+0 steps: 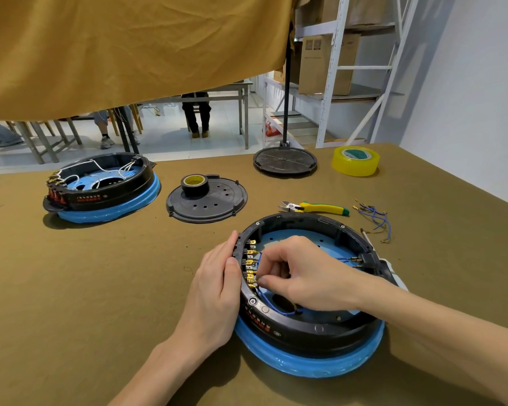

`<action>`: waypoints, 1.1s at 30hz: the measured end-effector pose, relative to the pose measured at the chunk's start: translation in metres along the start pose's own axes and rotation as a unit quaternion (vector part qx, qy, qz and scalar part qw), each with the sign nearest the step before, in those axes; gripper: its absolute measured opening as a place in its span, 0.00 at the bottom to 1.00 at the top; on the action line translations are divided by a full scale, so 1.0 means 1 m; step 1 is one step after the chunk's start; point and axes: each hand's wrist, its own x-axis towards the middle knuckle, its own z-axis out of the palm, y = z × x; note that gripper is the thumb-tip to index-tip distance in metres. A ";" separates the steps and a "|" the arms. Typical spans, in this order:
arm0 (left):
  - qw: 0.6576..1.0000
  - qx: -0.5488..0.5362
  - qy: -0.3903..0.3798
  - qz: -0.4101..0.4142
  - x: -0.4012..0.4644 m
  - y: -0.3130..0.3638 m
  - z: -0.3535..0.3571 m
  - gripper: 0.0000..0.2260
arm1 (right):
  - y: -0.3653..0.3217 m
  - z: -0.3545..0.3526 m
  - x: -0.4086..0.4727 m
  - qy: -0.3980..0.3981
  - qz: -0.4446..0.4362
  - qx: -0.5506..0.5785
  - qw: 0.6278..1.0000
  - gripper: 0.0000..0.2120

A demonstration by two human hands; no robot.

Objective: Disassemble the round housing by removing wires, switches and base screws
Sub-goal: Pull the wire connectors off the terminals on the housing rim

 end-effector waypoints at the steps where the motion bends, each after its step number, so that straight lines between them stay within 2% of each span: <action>1: 1.000 0.000 0.001 0.001 0.000 0.000 0.000 0.24 | 0.000 0.000 0.000 -0.002 -0.002 0.002 1.000 0.04; 10: 1.000 0.002 0.004 -0.003 -0.001 0.003 -0.001 0.26 | 0.001 0.000 -0.002 -0.018 -0.002 0.028 0.999 0.05; 19: 1.000 -0.007 0.011 -0.008 -0.001 0.005 0.001 0.25 | 0.005 0.003 -0.001 0.019 -0.006 0.016 1.000 0.06; 28: 1.000 -0.007 0.008 -0.012 -0.001 0.008 0.001 0.26 | 0.004 0.003 -0.001 0.010 -0.008 0.019 1.000 0.05; 33: 1.000 0.000 0.008 -0.013 -0.001 0.006 0.001 0.26 | 0.003 0.003 -0.001 0.014 -0.007 0.020 1.000 0.07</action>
